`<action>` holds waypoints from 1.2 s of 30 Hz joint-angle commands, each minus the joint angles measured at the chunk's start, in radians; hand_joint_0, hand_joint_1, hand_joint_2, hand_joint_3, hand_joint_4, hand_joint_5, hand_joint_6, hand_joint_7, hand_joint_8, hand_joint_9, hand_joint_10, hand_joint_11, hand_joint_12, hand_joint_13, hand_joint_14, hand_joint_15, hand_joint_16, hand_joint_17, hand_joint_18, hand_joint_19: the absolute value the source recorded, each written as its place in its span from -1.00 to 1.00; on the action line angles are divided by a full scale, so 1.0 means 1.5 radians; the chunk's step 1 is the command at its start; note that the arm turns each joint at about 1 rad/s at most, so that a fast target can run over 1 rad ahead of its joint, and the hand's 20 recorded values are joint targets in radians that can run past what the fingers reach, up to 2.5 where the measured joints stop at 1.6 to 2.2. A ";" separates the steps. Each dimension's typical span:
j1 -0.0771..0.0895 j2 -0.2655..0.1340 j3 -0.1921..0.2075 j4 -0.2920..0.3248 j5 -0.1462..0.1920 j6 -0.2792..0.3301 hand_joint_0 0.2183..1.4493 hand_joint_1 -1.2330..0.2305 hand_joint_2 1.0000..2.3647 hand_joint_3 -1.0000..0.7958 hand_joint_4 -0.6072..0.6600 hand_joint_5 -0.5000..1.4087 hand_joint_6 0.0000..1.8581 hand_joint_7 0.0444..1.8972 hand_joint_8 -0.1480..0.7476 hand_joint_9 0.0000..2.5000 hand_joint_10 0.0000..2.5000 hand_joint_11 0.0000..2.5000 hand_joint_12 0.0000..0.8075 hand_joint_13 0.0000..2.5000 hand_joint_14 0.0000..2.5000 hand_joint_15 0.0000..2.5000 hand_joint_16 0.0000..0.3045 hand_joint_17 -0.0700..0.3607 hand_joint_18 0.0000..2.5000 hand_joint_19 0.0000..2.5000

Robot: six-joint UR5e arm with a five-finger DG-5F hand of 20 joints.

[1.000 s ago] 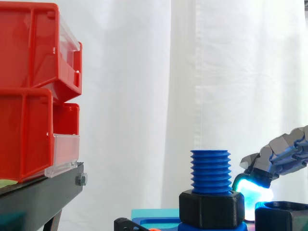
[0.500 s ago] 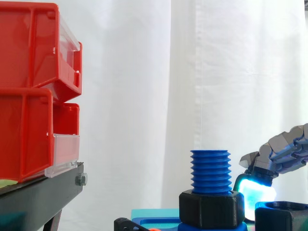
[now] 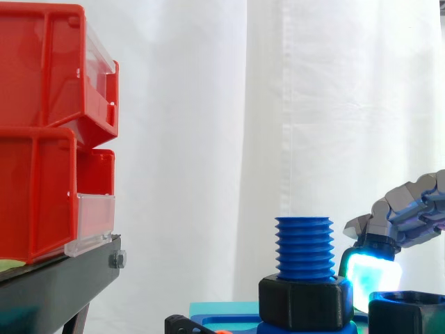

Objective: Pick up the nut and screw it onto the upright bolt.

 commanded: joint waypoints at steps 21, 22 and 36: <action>0.001 0.000 0.000 0.001 0.001 0.001 -0.55 -0.35 -1.00 -0.44 0.40 -0.70 -0.46 0.10 -0.06 -0.84 -1.00 -1.00 -0.10 -0.80 -1.00 -1.00 -0.68 -0.16 -0.88 -1.00; 0.001 0.000 0.000 0.001 0.001 0.001 -0.54 -0.35 -1.00 -0.44 0.40 -0.70 -0.46 0.10 -0.06 -0.83 -1.00 -1.00 -0.11 -0.80 -1.00 -1.00 -0.68 -0.16 -0.88 -1.00; 0.001 0.001 0.005 0.000 -0.001 0.004 -0.42 -0.31 -1.00 -0.42 0.36 -0.65 -0.45 0.39 -0.04 -0.72 -1.00 -1.00 -0.17 -0.71 -1.00 -1.00 -0.71 -0.22 -0.77 -0.98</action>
